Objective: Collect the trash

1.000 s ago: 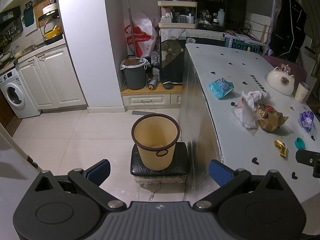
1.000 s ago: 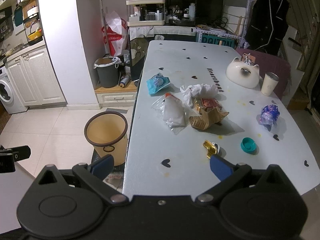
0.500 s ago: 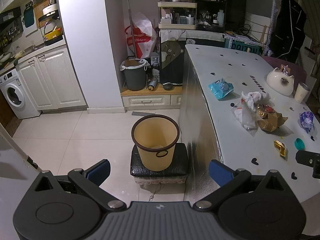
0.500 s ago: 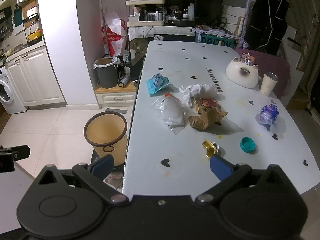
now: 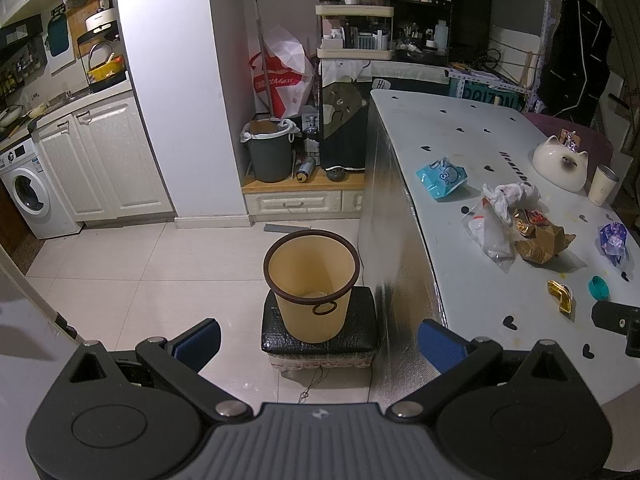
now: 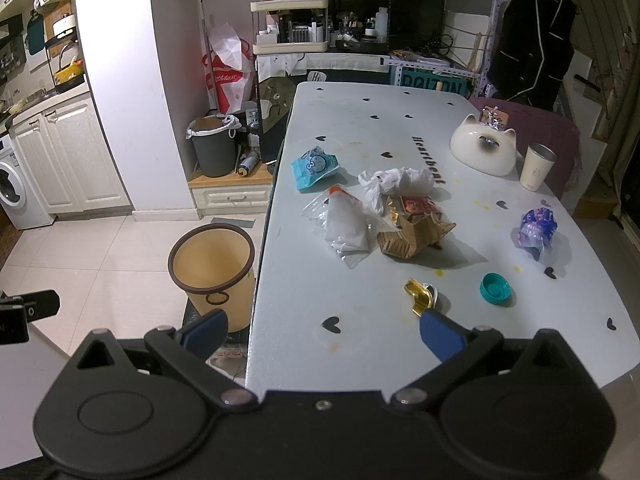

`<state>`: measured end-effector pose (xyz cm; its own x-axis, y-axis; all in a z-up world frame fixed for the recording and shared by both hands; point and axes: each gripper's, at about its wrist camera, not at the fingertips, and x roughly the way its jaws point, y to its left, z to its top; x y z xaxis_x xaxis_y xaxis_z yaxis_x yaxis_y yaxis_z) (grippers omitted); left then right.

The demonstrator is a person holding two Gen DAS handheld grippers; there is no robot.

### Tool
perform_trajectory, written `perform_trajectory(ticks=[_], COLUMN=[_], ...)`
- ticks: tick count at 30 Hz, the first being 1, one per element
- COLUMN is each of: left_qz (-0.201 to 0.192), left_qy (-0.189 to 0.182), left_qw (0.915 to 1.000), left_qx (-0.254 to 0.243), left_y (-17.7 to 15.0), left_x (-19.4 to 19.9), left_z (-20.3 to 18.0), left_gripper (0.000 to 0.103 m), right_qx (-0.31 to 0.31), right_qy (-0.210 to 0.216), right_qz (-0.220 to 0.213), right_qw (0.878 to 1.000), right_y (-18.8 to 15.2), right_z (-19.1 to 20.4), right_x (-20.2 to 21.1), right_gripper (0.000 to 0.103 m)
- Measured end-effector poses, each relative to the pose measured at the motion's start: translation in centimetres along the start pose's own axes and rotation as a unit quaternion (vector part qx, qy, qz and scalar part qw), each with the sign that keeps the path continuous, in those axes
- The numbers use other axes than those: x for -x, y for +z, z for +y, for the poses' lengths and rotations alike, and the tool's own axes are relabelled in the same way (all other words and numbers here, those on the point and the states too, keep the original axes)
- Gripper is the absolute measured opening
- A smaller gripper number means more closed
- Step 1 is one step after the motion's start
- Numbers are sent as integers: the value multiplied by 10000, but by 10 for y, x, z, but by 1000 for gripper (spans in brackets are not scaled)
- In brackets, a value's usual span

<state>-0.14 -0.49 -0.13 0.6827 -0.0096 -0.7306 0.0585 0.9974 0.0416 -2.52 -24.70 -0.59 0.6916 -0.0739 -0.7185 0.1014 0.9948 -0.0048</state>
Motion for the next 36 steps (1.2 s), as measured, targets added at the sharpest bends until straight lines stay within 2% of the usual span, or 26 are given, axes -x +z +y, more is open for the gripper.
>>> perform_trajectory(ticks=[31, 36], left_qz=[-36, -85], left_qy=[-22, -228], left_qw=[10000, 9997], left_qx=[-39, -86], left_y=[7, 12], left_x=[4, 0], left_z=[-3, -19], left_gripper=[103, 103], right_qx=[-7, -99], right_qy=[8, -3], right_qz=[-10, -37], right_qw=[10000, 9999], right_y=[-1, 1], right_z=[-4, -20], right_x=[-3, -6], right_gripper=[103, 103])
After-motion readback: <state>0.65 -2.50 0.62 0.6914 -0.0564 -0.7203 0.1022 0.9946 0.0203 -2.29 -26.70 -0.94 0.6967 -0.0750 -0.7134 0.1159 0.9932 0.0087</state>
